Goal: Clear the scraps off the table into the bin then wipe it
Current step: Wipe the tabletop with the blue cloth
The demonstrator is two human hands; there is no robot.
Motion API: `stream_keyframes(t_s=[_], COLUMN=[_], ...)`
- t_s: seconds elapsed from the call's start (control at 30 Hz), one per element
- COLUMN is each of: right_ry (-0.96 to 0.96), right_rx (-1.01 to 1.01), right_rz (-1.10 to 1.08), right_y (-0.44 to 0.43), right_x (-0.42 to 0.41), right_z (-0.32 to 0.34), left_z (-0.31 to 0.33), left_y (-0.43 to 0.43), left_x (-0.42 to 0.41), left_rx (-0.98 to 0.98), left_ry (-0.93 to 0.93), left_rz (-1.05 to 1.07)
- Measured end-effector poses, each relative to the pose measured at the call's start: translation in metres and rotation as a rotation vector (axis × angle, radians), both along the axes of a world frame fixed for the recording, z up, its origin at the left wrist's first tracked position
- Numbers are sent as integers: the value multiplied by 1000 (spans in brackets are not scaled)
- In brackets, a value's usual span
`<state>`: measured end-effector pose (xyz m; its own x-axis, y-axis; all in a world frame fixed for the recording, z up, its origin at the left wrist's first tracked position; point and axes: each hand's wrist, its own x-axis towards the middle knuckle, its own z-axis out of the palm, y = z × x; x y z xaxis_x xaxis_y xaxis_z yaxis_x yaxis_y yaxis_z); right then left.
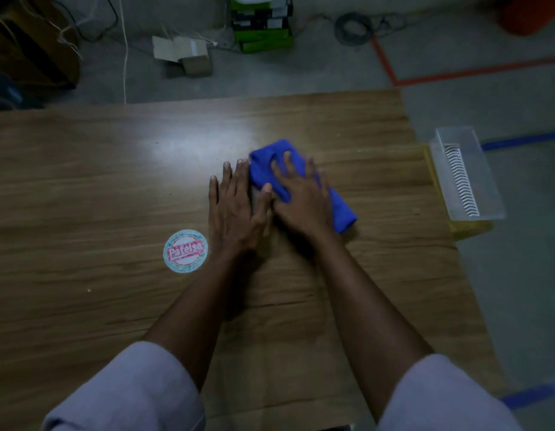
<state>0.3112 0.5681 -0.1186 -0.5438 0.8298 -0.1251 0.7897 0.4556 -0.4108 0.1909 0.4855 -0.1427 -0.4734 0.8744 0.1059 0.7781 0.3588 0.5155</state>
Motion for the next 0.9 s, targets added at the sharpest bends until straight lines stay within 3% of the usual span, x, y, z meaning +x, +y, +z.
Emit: stream_keyframes(t_s=[0.17,0.4,0.63,0.77,0.9], right_ry=[56,-38,10,-71,-86], right_rx=[-101,46,149,183,155], right_rz=[260,-35,331,187,-9], right_y=[2,44,6,29,44], right_x=[15,12,48,80,43], right_z=[3,-1,-18,-16,-12], left_z=[3,-3,-4,-1,-3], left_y=[0,2,0,0,0], left_x=[-1,-1,-1,2,2], left_rx=[29,6,-52,-78,-58], left_ry=[-32,32,70,119,104], left_rz=[17,12,-21,-11,-5])
